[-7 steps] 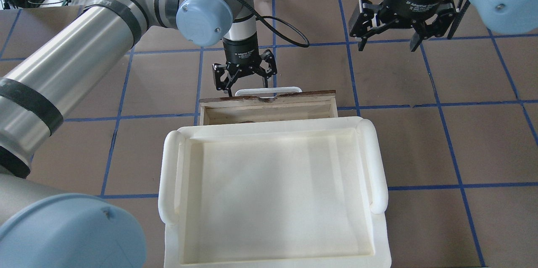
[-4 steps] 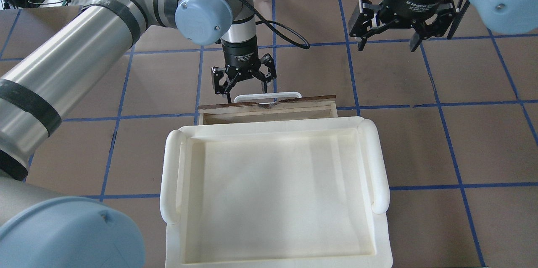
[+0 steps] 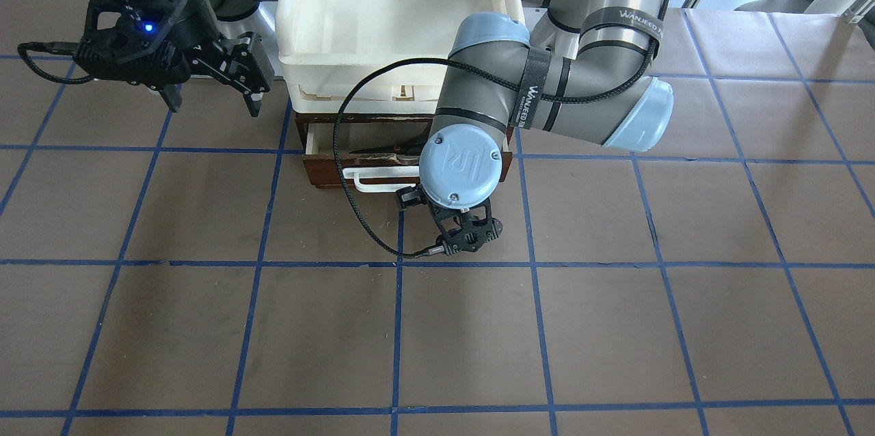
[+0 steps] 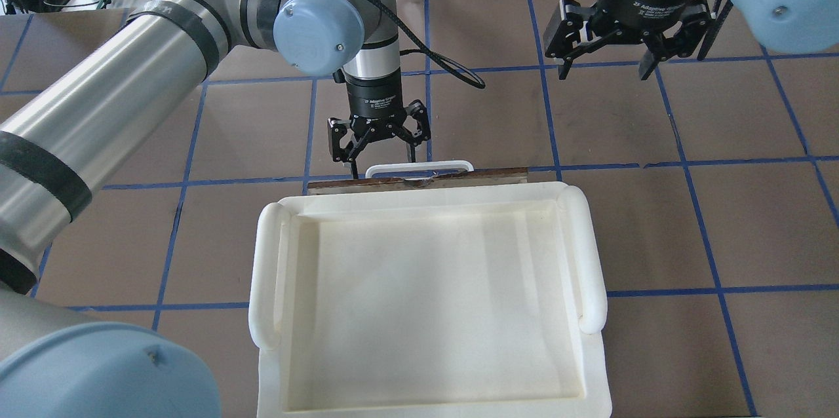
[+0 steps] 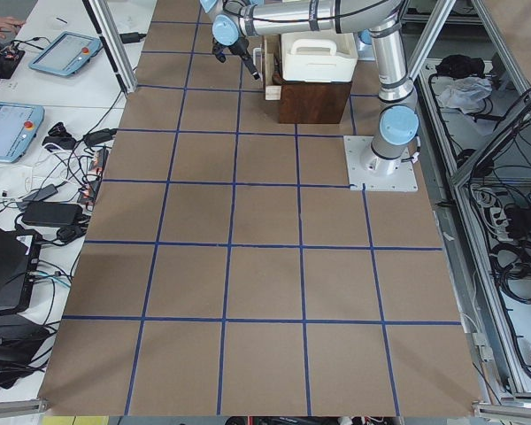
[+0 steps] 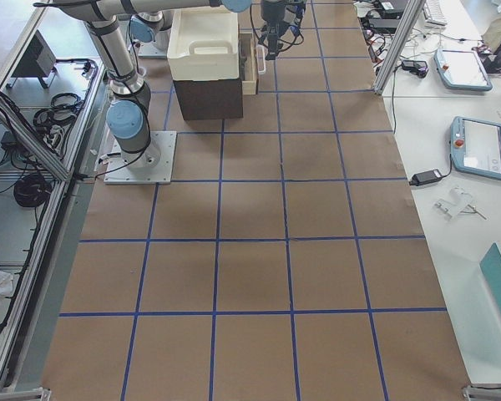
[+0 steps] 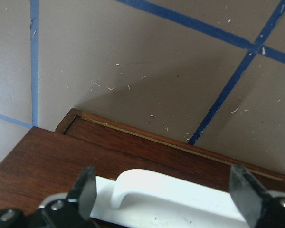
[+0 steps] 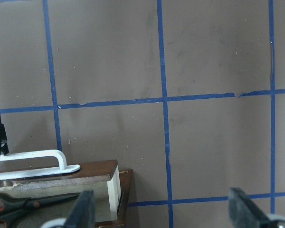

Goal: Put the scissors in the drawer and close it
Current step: 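Push the drawer shut with the left gripper, away from the robot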

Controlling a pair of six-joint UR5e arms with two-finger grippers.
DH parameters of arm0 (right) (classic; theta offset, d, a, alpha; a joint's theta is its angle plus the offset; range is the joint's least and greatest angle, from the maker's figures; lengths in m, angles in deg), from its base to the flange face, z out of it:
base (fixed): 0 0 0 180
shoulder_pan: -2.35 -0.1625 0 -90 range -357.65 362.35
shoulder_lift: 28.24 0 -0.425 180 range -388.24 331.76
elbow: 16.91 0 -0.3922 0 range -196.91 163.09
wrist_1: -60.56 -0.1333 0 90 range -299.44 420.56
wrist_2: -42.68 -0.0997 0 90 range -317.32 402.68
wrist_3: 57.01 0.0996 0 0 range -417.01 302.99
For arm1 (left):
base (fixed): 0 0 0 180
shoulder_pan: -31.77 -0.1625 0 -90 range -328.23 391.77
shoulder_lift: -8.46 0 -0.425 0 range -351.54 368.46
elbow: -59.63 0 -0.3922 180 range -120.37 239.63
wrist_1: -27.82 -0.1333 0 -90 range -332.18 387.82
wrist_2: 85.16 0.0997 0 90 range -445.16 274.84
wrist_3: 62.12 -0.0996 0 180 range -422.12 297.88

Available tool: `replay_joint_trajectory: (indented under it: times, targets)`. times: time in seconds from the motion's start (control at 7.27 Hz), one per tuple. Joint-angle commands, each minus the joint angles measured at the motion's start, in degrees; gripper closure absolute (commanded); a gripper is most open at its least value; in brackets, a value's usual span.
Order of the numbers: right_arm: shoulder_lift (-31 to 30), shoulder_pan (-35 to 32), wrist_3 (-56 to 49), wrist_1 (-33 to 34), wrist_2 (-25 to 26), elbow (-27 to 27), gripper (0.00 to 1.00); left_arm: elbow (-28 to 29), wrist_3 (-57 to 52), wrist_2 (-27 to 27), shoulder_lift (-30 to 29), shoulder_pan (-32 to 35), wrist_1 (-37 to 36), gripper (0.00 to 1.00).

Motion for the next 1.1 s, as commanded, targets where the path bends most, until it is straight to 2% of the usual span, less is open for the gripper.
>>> replay_joint_trajectory:
  times: [0.0,0.96]
  targets:
    - [0.00,-0.09,0.00,0.00,-0.05,0.00,0.00,-0.61,0.16,0.00,0.33,0.70,1.44,0.00]
    - [0.00,0.00,0.00,0.62,0.04,0.00,0.00,-0.70,1.74,0.00,0.60,1.67,4.69,0.00]
